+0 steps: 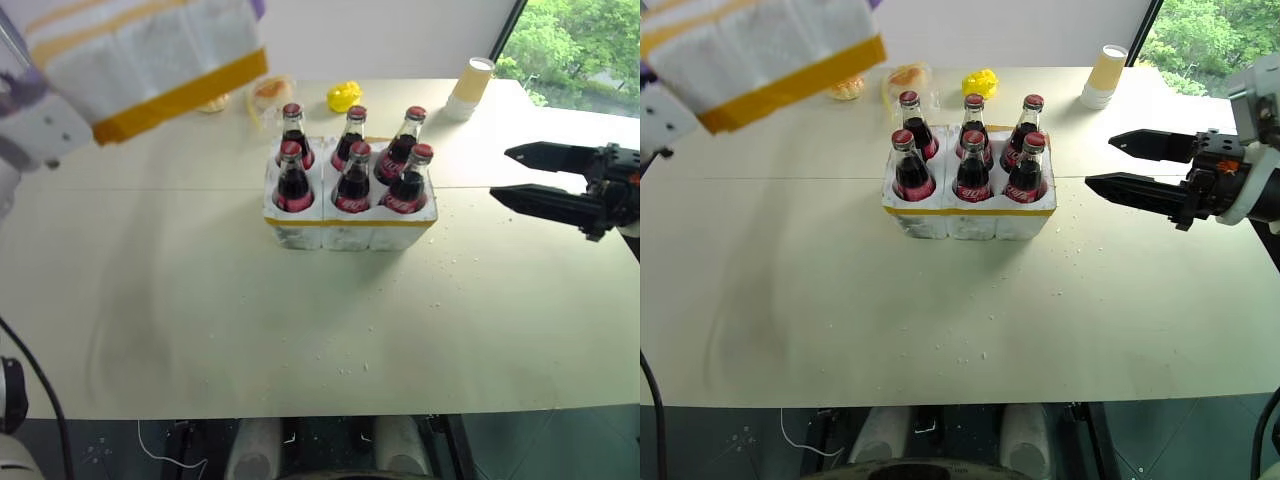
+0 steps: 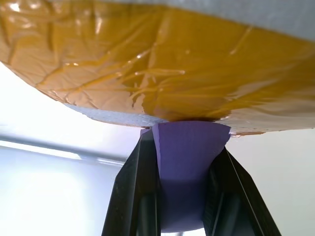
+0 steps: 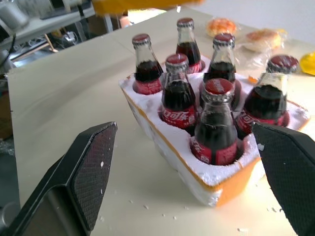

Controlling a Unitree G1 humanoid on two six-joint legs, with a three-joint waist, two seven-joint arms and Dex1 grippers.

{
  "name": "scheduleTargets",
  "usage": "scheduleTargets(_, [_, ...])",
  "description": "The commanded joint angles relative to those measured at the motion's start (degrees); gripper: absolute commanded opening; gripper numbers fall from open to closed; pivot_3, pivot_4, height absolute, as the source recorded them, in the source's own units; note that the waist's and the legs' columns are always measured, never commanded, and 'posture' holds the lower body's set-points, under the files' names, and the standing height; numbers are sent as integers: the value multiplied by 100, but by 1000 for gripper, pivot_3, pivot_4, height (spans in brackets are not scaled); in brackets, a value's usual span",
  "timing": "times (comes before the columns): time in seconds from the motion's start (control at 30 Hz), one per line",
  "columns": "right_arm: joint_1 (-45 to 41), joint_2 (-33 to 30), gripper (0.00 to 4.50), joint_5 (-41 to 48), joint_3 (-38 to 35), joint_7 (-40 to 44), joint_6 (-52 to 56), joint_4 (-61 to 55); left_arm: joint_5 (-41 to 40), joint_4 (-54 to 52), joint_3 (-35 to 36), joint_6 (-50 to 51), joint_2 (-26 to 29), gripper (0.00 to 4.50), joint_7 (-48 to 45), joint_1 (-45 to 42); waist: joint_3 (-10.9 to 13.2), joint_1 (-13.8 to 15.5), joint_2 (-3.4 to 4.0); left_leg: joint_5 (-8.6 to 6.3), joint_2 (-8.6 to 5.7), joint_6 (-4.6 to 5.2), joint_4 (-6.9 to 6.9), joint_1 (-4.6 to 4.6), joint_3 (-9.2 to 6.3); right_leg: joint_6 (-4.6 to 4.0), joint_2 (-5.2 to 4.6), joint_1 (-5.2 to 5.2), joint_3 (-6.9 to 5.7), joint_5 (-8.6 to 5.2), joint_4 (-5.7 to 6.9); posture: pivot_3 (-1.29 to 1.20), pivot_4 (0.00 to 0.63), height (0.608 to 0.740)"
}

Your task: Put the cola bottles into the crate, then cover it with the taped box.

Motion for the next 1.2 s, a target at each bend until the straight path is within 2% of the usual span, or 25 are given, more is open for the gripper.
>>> scheduleTargets(0.03, [82, -77, 4500, -27, -385, -58, -103, -43, -294, -358, -155, 29, -292, 415, -507, -824, 0, 8, 0, 1, 0, -2, 1, 6, -3, 0, 3, 11, -1, 0, 0, 0, 150, 740])
scheduleTargets(0.13, [273, -32, 4500, -25, -548, -147, -91, -145, -448, -699, -379, -11, -656, 415, -1017, -1155, 0, 18, -1, 2, 1, -1, 8, 9, -8, 4, 7, 24, -2, 1, -5, 0, 150, 740])
scheduleTargets(0.33, [662, 64, 4500, 33, -904, -384, -75, -355, -565, -1427, -676, 43, -1212, 415, -1596, -1169, 1, 4, -2, 2, 2, 0, 16, 11, -13, 9, 11, 30, -3, 4, -8, 0, 150, 740])
scheduleTargets(0.6, [848, 165, 4500, 135, -1124, -603, -82, -454, -269, -2029, -992, 20, -1422, 415, -1811, -828, 1, 14, -2, 1, 3, 1, 29, 13, -16, 9, 10, 34, -1, 3, -9, 0, 150, 740])
scheduleTargets(1.03, [763, 264, 4500, 123, -1010, -727, -199, -397, 633, -3043, -1125, 320, -1257, 415, -1833, -100, 0, 15, 0, -9, 6, 17, 59, 8, -50, 10, 9, 49, -5, 4, -6, 0, 150, 740])
scheduleTargets(1.2, [746, 201, 4500, -41, -823, -568, -318, -281, 589, -3364, -952, 574, -1245, 2808, -1938, 318, 0, 15, 0, -10, 7, 19, 61, 8, -50, 10, 9, 51, -5, 4, -7, 0, 150, 740])
